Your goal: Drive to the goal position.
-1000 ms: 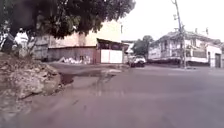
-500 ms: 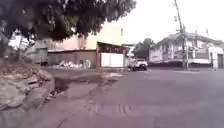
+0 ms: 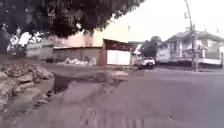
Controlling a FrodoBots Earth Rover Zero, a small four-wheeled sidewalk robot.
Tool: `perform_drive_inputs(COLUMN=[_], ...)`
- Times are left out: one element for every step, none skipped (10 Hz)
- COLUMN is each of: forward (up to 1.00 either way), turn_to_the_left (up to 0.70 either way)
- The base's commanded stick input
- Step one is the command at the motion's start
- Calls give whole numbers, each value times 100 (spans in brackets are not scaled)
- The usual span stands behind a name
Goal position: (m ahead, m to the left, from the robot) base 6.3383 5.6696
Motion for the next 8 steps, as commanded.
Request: perform_drive_inputs(forward=[100,100,100,100,100,100,100,100], turn_to_the_left=[0,0,0,4,17,29,35,8])
